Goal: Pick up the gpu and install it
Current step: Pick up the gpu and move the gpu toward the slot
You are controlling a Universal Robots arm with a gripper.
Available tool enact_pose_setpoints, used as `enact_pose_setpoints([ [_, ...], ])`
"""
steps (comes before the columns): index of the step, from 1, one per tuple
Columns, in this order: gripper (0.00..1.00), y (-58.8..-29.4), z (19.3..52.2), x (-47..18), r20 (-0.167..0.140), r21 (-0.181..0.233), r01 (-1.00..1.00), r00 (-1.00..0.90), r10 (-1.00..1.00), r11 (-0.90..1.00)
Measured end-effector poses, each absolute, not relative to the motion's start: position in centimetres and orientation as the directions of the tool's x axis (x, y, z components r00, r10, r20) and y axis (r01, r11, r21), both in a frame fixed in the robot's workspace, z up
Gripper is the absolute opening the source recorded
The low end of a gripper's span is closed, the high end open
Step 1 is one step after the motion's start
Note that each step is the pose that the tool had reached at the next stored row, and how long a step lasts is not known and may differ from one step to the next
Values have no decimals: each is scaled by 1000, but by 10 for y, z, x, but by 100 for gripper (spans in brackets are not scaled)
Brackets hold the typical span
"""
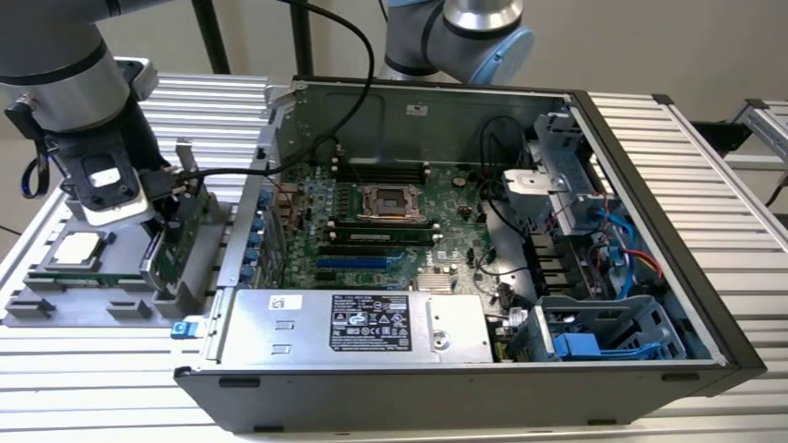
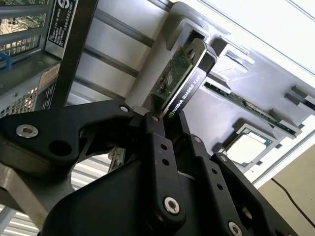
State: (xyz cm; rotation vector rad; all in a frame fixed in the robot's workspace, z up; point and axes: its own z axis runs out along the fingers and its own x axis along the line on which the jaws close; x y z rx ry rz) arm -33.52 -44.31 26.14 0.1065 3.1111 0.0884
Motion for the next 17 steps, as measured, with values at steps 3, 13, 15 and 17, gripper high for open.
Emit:
enact_pose_setpoints([
  [3, 0, -443, 263, -335, -26, 58, 67, -997, 69, 996],
  [13, 0, -443, 275, -335, -25, 58, 67, -997, 69, 996],
  [15, 0, -443, 278, -335, -25, 58, 67, -997, 69, 996],
  [17, 0, -443, 281, -335, -25, 58, 67, -997, 69, 996],
])
